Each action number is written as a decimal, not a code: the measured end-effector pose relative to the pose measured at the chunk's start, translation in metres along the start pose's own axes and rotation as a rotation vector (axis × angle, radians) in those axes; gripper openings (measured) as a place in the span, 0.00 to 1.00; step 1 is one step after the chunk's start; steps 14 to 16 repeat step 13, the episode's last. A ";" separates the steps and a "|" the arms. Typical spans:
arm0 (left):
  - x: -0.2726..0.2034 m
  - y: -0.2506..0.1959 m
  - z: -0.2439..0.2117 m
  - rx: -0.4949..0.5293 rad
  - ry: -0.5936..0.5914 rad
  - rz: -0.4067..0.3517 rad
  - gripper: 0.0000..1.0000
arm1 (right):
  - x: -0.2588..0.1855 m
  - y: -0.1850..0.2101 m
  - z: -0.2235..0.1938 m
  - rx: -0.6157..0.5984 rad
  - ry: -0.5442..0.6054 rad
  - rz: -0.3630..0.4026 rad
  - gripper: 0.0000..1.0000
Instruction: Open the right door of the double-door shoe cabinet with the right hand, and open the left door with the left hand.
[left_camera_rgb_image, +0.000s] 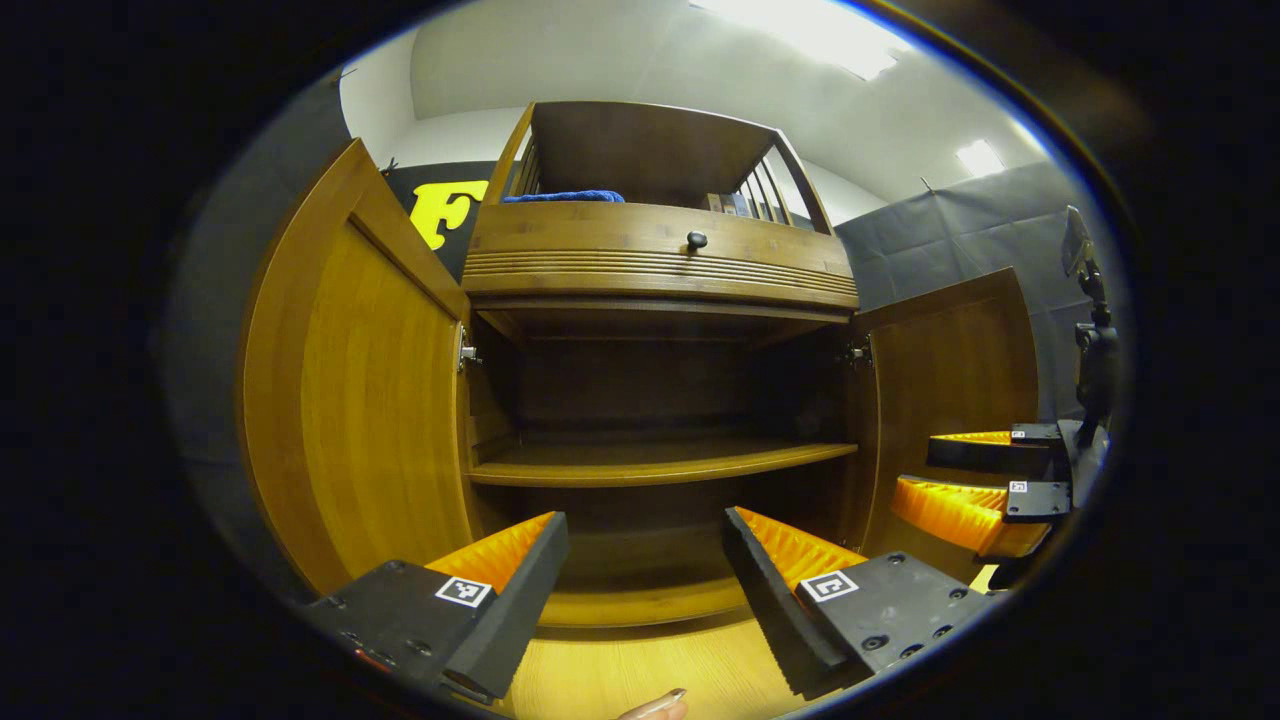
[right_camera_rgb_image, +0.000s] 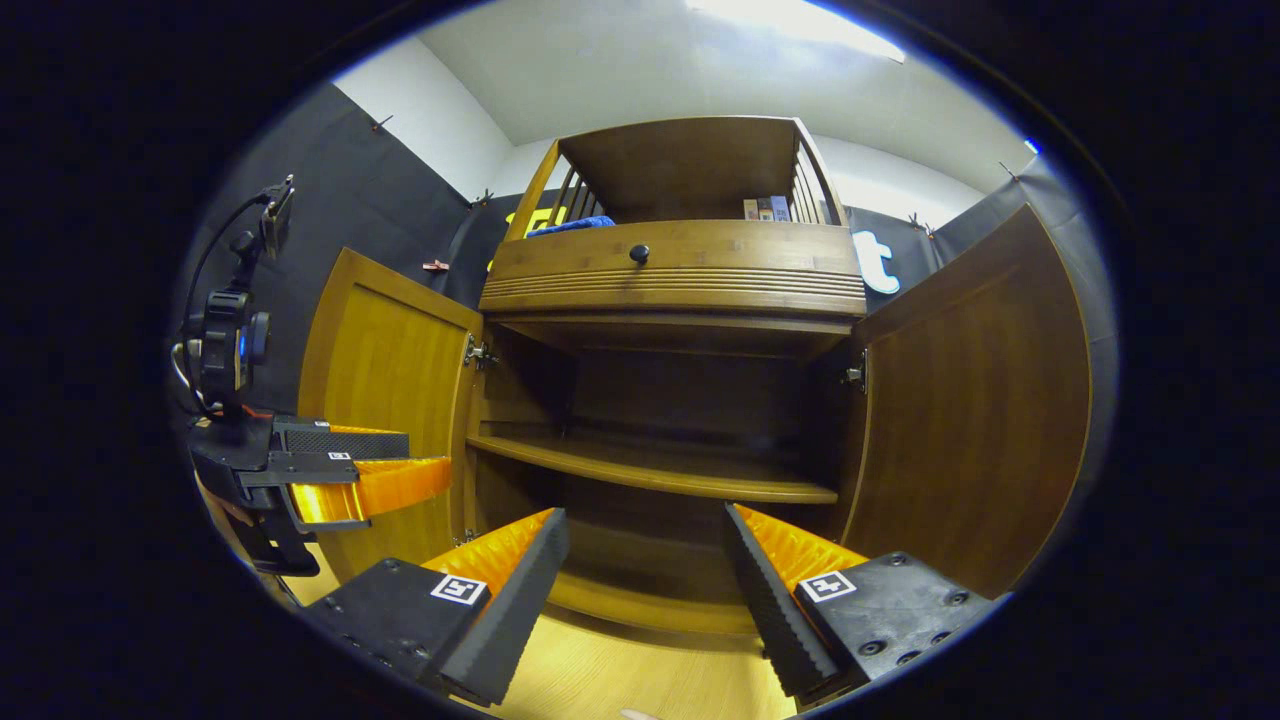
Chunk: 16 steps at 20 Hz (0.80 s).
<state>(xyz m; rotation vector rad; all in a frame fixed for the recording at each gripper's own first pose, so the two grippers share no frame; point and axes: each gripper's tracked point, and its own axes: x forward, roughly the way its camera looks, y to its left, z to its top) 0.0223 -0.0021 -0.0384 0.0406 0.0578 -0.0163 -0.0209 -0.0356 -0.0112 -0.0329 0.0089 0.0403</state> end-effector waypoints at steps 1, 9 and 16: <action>0.000 0.000 0.000 0.002 0.001 0.001 0.96 | 0.001 -0.001 0.000 0.000 -0.001 -0.001 0.97; 0.003 -0.006 0.002 -0.005 -0.007 -0.016 0.96 | 0.004 -0.002 -0.003 -0.007 0.008 0.007 0.99; 0.000 -0.006 0.003 -0.004 -0.011 -0.012 1.00 | 0.004 -0.001 -0.002 -0.006 0.006 0.011 0.97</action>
